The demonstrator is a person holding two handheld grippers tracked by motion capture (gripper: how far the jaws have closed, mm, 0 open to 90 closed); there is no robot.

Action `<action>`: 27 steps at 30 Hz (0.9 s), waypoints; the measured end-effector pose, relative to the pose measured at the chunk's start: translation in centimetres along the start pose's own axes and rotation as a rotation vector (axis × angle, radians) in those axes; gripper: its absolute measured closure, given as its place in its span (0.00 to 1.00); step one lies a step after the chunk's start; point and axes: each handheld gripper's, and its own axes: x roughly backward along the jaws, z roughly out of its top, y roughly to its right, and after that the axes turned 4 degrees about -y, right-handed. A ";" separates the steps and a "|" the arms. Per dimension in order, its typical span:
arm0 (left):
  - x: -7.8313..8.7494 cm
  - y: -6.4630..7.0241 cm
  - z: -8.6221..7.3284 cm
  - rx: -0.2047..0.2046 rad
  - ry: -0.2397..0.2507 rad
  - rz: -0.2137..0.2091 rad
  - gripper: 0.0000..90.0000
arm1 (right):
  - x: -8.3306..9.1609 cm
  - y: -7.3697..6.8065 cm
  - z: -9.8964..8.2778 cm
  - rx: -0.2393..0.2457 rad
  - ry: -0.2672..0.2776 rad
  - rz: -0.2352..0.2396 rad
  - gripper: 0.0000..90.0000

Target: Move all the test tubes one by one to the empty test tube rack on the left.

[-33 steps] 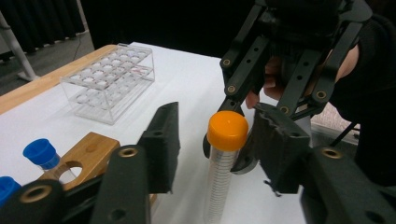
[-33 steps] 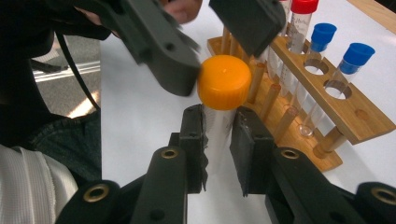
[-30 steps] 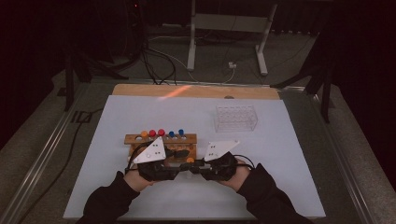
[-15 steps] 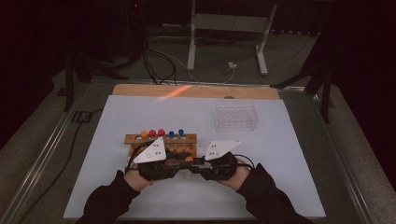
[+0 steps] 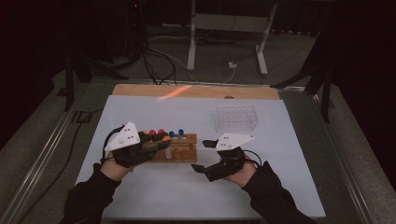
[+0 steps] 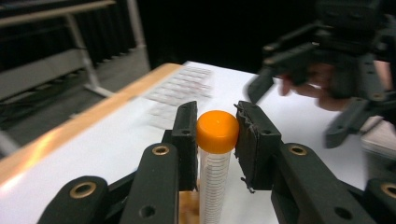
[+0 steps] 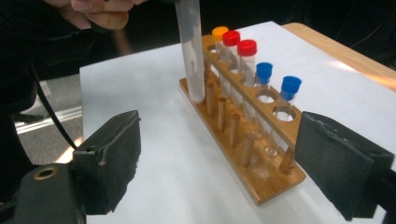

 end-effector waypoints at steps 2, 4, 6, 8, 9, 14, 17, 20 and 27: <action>0.8 -0.6 0.1 0.006 0.009 0.038 0.79 | 0.1 0.1 0.1 -0.007 0.012 0.001 0.10; 1.5 -1.1 0.2 0.005 0.009 0.071 0.79 | 0.2 0.1 0.1 -0.001 0.017 0.002 0.03; 2.2 -1.7 0.2 0.016 0.011 0.100 0.79 | 0.4 0.2 0.1 0.000 0.025 0.026 0.01; 2.9 -2.3 0.1 0.027 0.015 0.133 0.79 | 0.5 0.2 0.2 0.004 0.020 0.021 0.01; 3.2 -2.6 0.0 0.030 0.015 0.146 0.79 | 0.5 0.2 0.2 0.008 0.013 0.015 0.01; 4.2 -4.3 -0.8 0.057 0.007 0.229 0.79 | 0.5 0.4 0.1 -0.008 0.015 0.015 0.00; 4.4 -5.4 -1.8 0.096 0.012 0.260 0.79 | 0.6 0.4 0.1 -0.006 0.012 0.008 0.00; 4.2 -6.3 -2.8 0.122 0.019 0.273 0.79 | 0.6 0.4 0.1 -0.006 0.013 0.004 0.00; 3.6 -7.2 -4.3 0.149 0.029 0.269 0.79 | 0.8 0.4 0.1 -0.006 0.013 0.002 0.01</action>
